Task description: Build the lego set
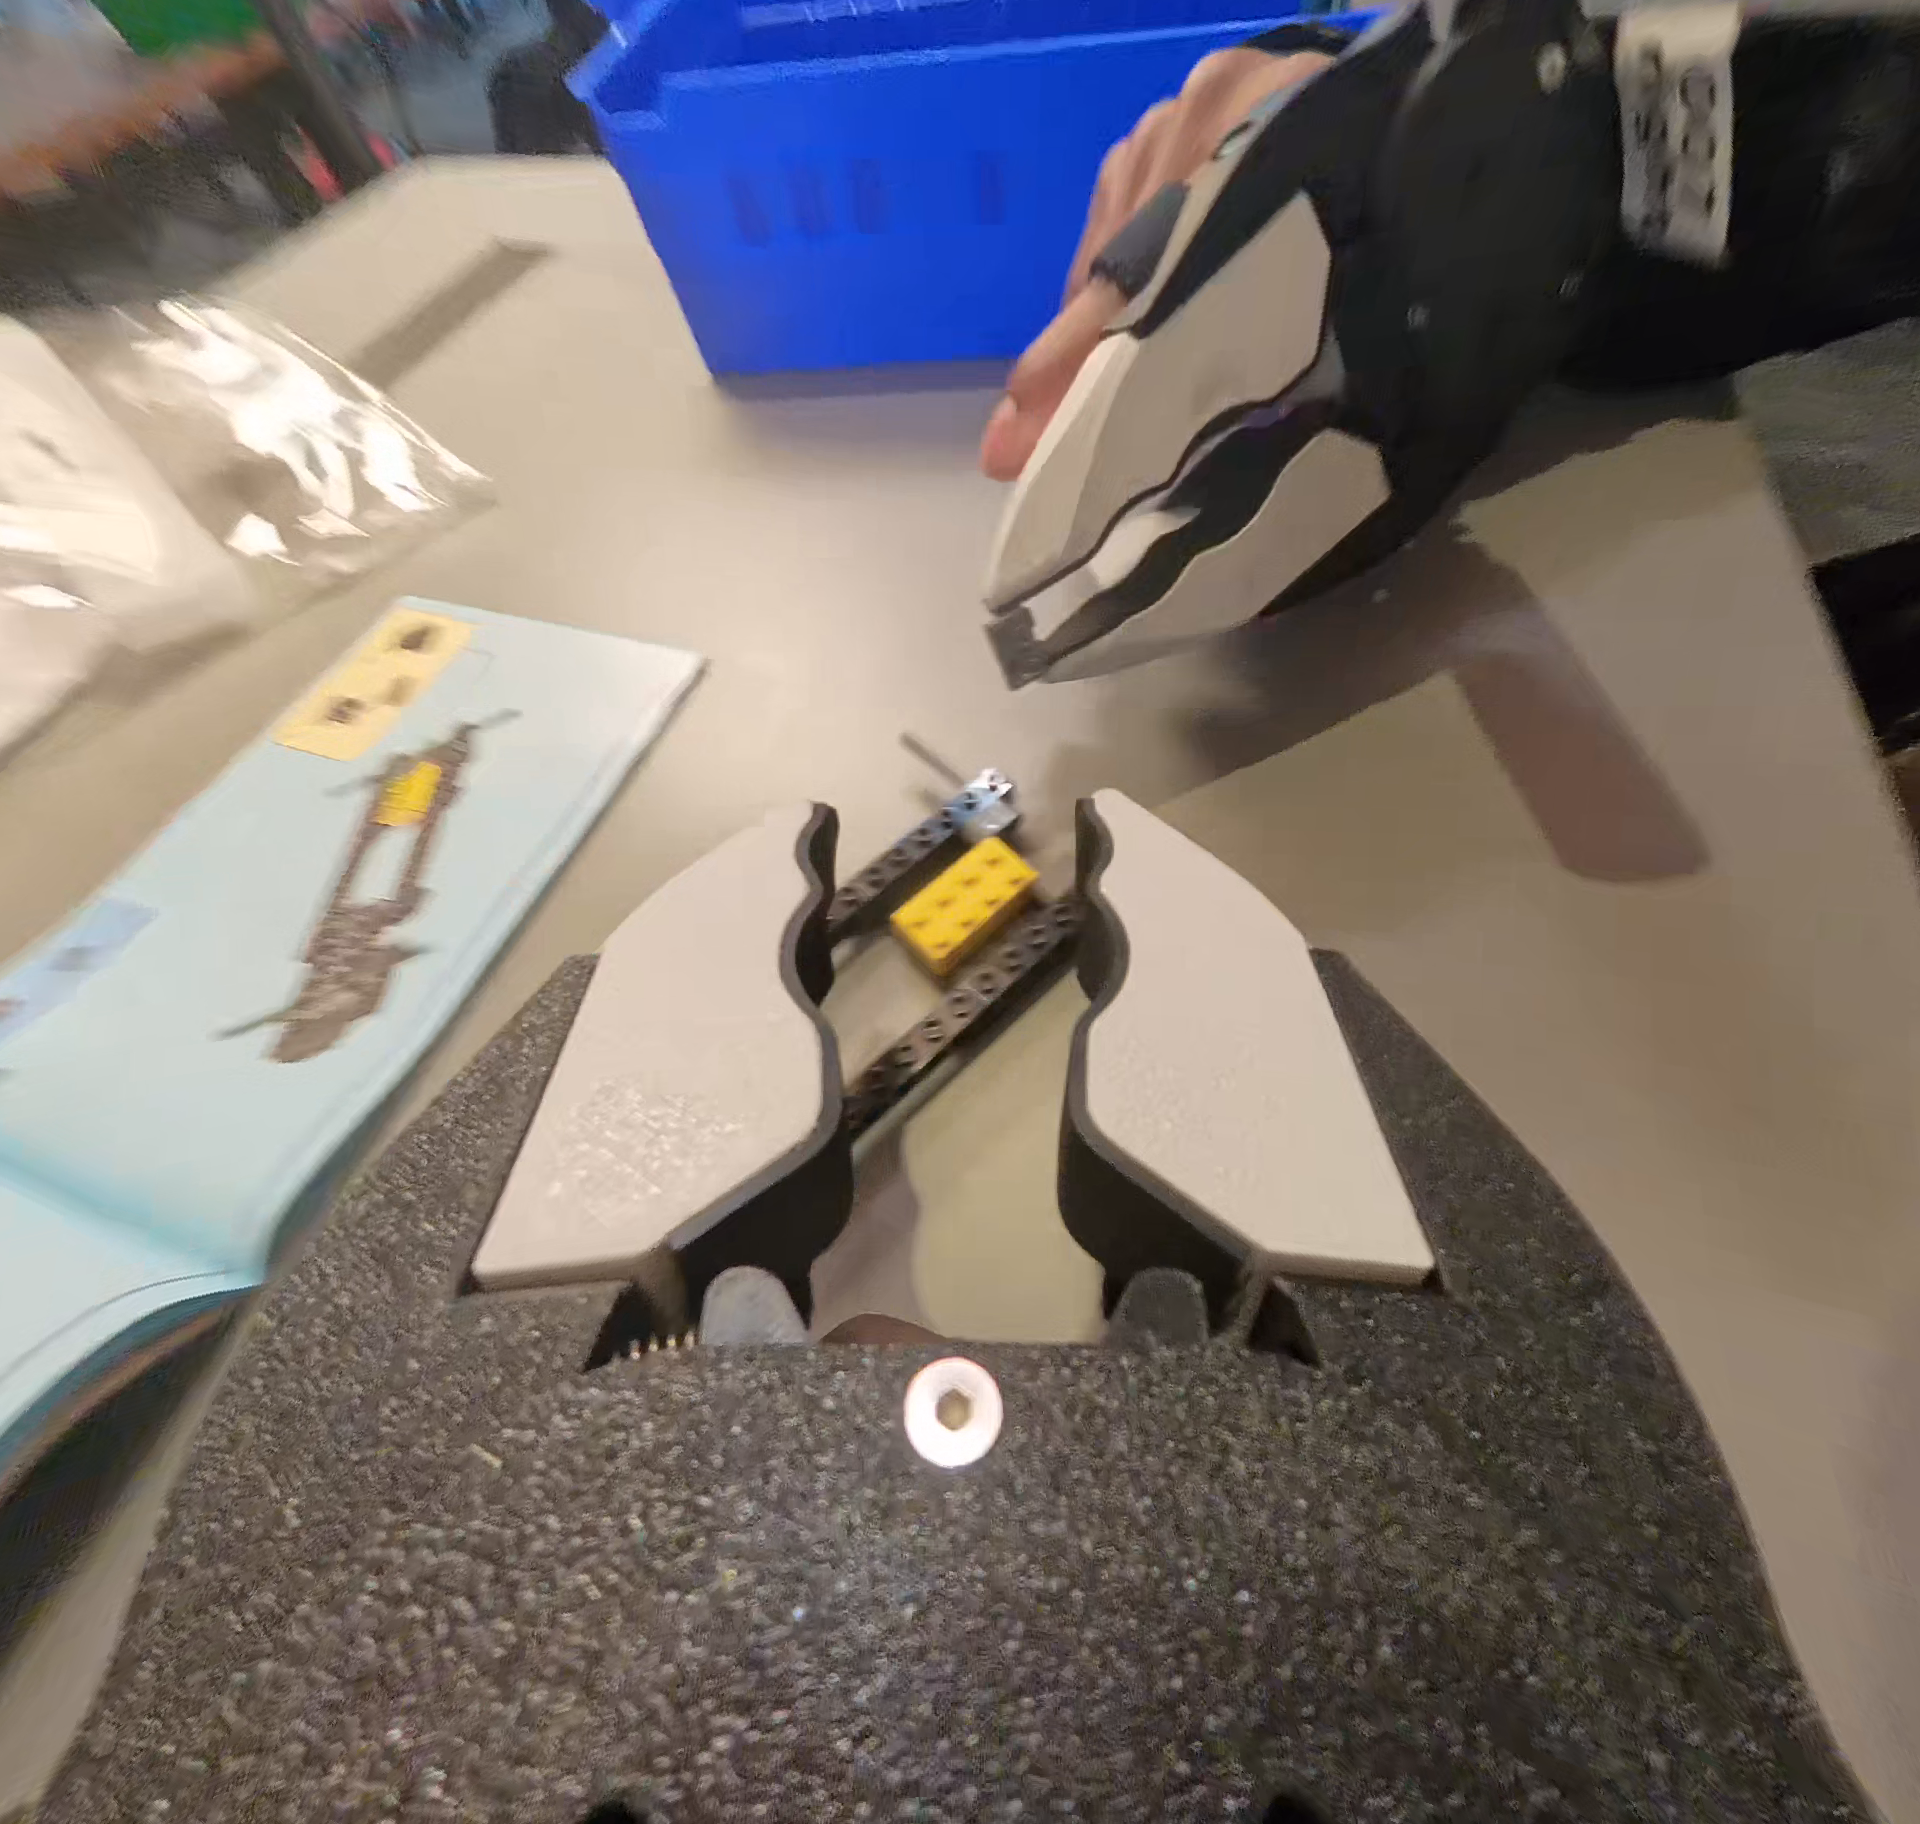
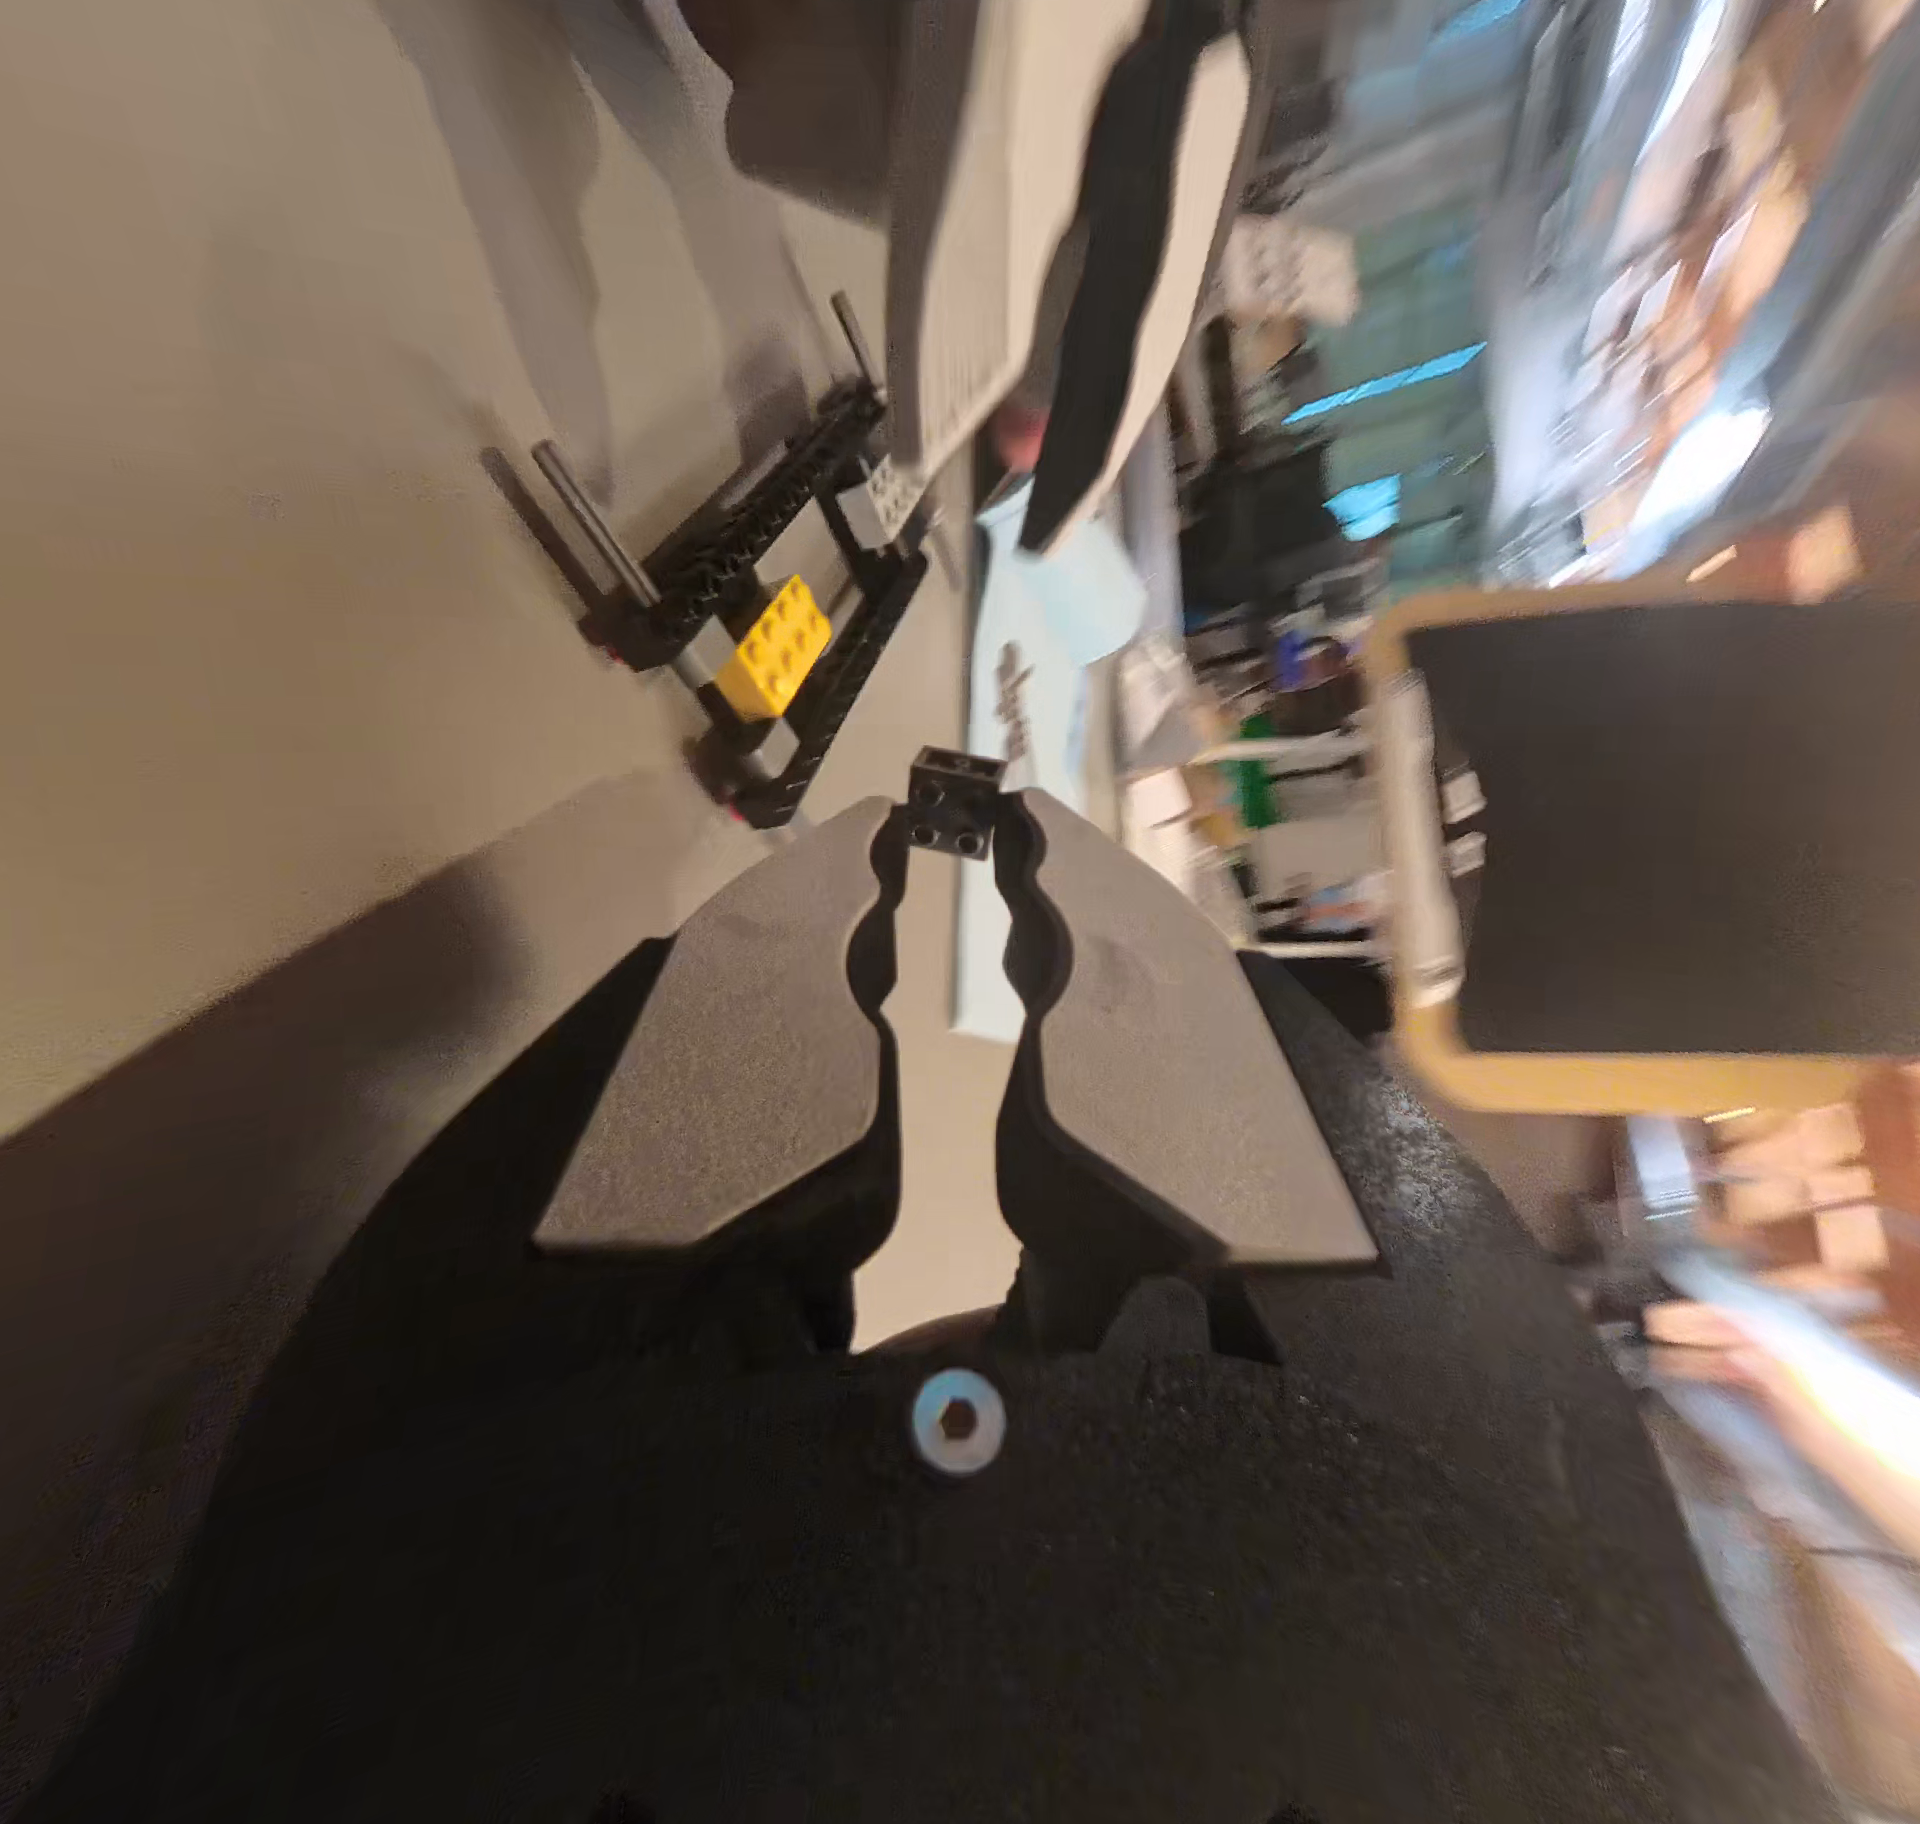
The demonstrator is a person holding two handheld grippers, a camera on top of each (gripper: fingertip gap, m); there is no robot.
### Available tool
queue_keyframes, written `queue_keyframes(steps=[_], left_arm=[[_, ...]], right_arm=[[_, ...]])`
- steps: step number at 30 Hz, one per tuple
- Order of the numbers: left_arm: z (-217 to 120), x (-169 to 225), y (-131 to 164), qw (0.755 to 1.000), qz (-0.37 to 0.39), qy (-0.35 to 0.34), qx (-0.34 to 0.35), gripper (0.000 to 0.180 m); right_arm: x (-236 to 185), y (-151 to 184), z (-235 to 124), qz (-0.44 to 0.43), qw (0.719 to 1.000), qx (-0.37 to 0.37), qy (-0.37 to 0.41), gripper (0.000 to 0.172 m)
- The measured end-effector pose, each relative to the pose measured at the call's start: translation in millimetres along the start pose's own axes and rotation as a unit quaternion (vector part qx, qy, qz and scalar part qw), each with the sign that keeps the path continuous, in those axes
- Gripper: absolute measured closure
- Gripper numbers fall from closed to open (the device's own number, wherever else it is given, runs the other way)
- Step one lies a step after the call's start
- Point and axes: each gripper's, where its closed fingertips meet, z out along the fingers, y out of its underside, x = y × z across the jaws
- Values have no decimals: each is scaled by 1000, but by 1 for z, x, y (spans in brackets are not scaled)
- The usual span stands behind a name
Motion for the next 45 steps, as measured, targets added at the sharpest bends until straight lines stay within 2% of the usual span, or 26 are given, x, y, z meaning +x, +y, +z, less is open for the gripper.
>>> queue_keyframes(steps=[2, 5, 9, 14, 18, 26, 35, 40, 45], left_arm=[[9, 11, 2, 997, -66, 37, -28, 138], [16, 16, -1, 986, -153, 65, -30, 140], [13, 23, -15, 970, -215, 110, 7, 144], [12, 37, -20, 968, -208, 141, 12, 144], [12, 44, -25, 964, -210, 159, 23, 146], [9, 47, -34, 972, -164, 161, 54, 149], [6, 47, -39, 992, 20, 87, 93, 151], [10, 49, -36, 988, 121, 44, 90, 158], [16, 57, -34, 977, 192, 32, 85, 163]], right_arm=[[3, -9, 0, -99, 994, 18, 53, 156], [8, -21, -2, -219, 966, 33, 132, 156], [12, -35, -11, -360, 901, 55, 236, 156], [20, -46, -23, -396, 866, 76, 295, 156], [23, -47, -27, -410, 857, 79, 302, 156], [19, -50, -34, -411, 855, 92, 302, 156], [18, -50, -38, -411, 853, 102, 304, 156], [14, -50, -37, -399, 860, 112, 297, 156], [14, -51, -40, -382, 868, 120, 295, 156]])
